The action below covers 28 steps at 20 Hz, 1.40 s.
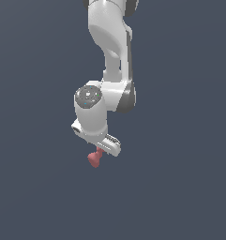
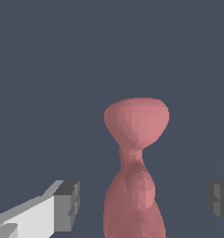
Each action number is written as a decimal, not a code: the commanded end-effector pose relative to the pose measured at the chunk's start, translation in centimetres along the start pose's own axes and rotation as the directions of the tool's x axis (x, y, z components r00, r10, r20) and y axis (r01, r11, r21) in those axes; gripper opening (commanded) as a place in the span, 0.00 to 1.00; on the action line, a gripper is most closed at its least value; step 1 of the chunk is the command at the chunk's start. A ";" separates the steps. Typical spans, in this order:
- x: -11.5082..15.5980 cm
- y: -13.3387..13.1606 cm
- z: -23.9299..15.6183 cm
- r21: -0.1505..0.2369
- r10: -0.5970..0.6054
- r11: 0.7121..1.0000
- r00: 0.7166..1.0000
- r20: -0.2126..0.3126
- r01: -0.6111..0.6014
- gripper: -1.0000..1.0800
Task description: Pick up the object and move it to a goal position.
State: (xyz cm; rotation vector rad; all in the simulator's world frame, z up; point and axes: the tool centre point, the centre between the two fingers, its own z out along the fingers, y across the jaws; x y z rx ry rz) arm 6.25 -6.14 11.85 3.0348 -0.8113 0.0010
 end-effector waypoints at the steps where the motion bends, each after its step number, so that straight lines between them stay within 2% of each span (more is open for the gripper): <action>1: 0.0 0.1 1.3 0.000 0.002 1.000 1.000 0.001 -0.002 0.96; 9: 0.1 0.0 2.3 0.000 0.002 1.000 1.000 0.001 -0.002 0.96; 10: 0.1 0.0 2.3 0.000 0.002 1.000 1.000 0.001 -0.002 0.00; 22: 0.1 0.1 2.2 0.000 0.002 1.000 1.000 0.001 -0.002 0.00; 28: -0.1 2.0 1.3 0.000 0.003 1.000 1.000 0.001 -0.003 0.00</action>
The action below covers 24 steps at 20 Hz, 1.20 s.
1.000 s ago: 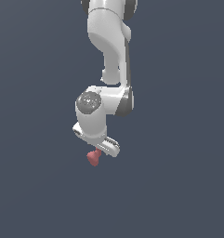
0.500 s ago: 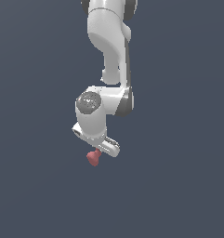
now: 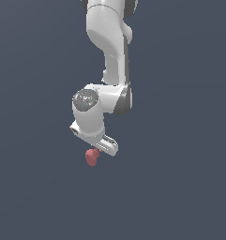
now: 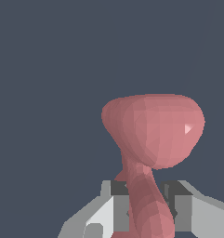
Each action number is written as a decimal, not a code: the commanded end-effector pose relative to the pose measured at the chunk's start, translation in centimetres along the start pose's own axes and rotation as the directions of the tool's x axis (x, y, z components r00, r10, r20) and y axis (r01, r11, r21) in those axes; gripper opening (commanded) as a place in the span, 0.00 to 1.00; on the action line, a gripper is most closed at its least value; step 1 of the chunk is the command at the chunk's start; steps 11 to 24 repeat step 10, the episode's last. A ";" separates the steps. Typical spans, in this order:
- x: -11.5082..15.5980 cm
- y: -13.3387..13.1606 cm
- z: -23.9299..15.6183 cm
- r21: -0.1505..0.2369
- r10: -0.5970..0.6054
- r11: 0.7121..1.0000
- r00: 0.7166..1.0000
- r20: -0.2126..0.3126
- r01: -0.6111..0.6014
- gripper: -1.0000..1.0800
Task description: Pick up the object and move it to a goal position.
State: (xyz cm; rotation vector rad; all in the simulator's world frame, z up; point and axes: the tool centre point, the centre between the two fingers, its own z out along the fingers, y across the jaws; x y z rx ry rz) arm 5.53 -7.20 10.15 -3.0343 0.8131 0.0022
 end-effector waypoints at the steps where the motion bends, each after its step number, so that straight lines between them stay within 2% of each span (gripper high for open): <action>1: 0.0 1.3 -0.6 0.000 0.001 1.000 1.000 -0.001 -0.001 0.00; 8: -0.1 4.2 -2.0 0.000 0.001 1.000 1.000 -0.001 -0.001 0.00; 24: -0.1 4.3 -2.1 0.000 0.001 1.000 1.000 -0.001 -0.001 0.00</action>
